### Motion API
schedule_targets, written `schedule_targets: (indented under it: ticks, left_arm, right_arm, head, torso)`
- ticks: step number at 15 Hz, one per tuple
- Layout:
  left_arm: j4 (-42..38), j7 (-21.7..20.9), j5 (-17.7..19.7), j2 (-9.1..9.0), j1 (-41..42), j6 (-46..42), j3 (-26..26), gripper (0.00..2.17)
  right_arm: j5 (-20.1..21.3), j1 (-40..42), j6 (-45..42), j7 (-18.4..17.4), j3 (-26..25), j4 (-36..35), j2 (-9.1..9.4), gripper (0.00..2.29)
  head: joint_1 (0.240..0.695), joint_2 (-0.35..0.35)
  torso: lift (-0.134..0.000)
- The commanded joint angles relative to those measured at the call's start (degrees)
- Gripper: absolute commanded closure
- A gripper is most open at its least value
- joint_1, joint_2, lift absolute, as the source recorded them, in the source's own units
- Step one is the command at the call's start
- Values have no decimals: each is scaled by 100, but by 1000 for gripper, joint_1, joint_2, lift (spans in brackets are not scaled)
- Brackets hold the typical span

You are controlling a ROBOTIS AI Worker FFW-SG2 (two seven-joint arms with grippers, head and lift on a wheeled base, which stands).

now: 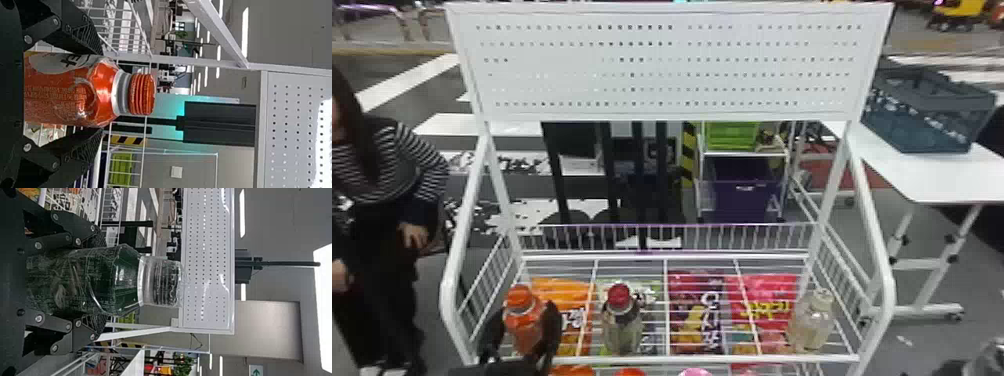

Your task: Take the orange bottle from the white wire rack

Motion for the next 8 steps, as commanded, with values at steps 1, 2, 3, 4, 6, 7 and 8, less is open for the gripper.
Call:
schedule_targets:
  ticks: [1, 2, 3, 4, 6, 7, 8]
  left_arm:
    - [-152, 20, -6, 32, 97, 0, 37, 1801]
    - [-284, 29, -50, 49, 141, 176, 37, 2064]
    - [-442, 73, -112, 111, 246, 352, 46, 2101]
    - [-724, 125, -226, 172, 369, 615, 46, 2101]
    - [-1567, 292, -358, 251, 703, 1055, 90, 2101]
    - [-2148, 406, -402, 357, 958, 1441, 213, 2101]
    - [-2798, 494, -437, 401, 1187, 1793, 266, 2101]
  right_arm:
    - [-1, -45, 45, 0, 6, 21, 5, 947]
    - [-1, -80, 98, 0, 24, 30, 5, 947]
    - [-1, -115, 115, 0, 41, 38, 5, 947]
    - [-1, -132, 115, 0, 59, 47, 5, 947]
    - [16, -238, 274, 0, 103, 56, 5, 947]
    - [43, -282, 326, 0, 112, 65, 5, 947]
    - [43, -308, 379, 0, 120, 65, 5, 947]
  head:
    - [499, 0]
    - [499, 0]
    - [499, 0]
    - [499, 0]
    - [499, 0]
    - [499, 0]
    - [499, 0]
  torso:
    - [0]
    - [0]
    - [0]
    - [0]
    - [0]
    - [0]
    - [0]
